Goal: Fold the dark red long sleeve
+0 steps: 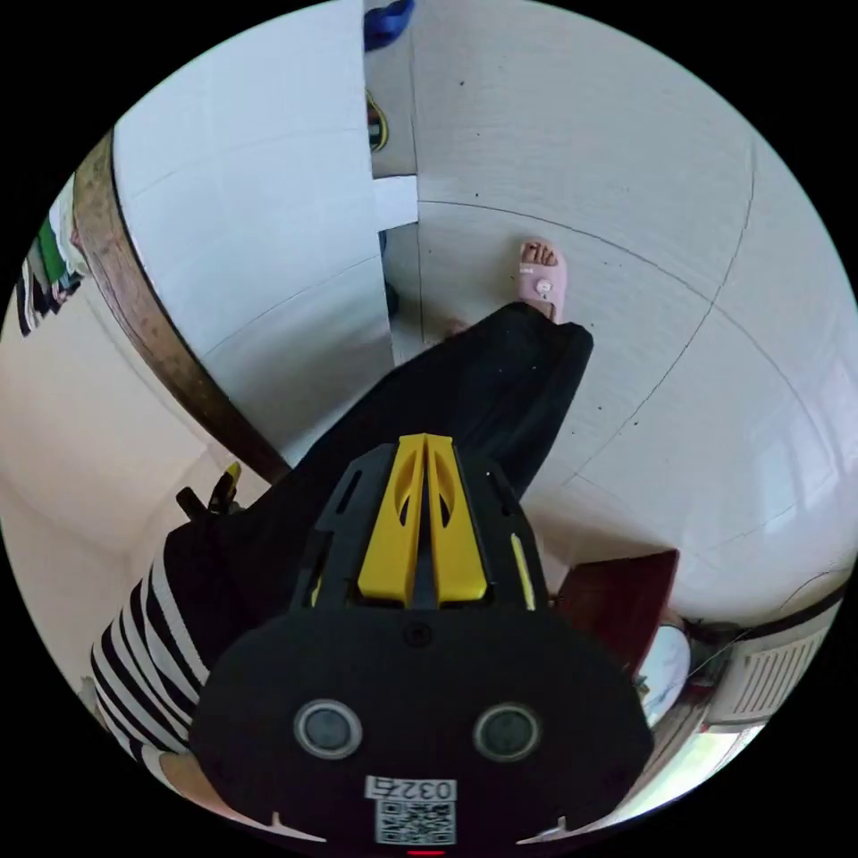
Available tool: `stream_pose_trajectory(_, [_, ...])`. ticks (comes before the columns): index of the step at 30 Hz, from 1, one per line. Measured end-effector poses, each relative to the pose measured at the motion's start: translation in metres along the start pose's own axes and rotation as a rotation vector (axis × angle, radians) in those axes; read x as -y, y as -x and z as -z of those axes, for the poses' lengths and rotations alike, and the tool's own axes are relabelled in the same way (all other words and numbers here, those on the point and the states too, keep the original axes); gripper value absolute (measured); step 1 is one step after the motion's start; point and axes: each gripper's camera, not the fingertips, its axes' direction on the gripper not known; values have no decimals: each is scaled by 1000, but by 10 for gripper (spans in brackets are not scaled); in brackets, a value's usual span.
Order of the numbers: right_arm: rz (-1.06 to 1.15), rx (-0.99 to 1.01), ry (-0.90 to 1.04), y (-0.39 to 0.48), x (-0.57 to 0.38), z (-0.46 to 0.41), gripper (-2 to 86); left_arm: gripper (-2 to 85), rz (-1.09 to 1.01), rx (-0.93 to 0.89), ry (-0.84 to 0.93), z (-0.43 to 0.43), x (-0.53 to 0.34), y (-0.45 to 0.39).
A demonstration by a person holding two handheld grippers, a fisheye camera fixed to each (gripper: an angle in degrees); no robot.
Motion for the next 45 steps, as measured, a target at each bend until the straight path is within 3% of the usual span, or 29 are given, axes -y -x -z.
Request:
stream_pose_trajectory(7, [303, -197, -6, 161, 29, 34, -10, -9, 244, -114, -156, 111, -146, 115])
stream_pose_trajectory(11, [601, -26, -174, 280, -15, 27, -10, -9, 347, -162, -267, 179, -248, 185])
stream_pose_trajectory(15, [758, 112, -202, 359, -66, -20, -10, -9, 483, -195, -410, 229, -345, 252])
stream_pose_trajectory(20, [855, 128, 56, 449, -121, -134, -10, -9, 813, -270, -614, 269, -482, 334])
stream_pose_trajectory(26, [967, 43, 399, 519, -188, -238, -10, -9, 1127, -476, -773, 273, -575, 374])
stream_pose_trajectory(35, [1109, -203, 829, 546, -282, -295, -10, 5, 1614, -791, -1242, 242, -660, 377])
stream_pose_trajectory(39, [1121, -253, 866, 549, -302, -275, -10, 16, 1644, -776, -1263, 256, -661, 403])
stream_pose_trajectory(45, [1123, -313, 814, 553, -315, -224, -10, 46, 1517, -600, -998, 294, -624, 466])
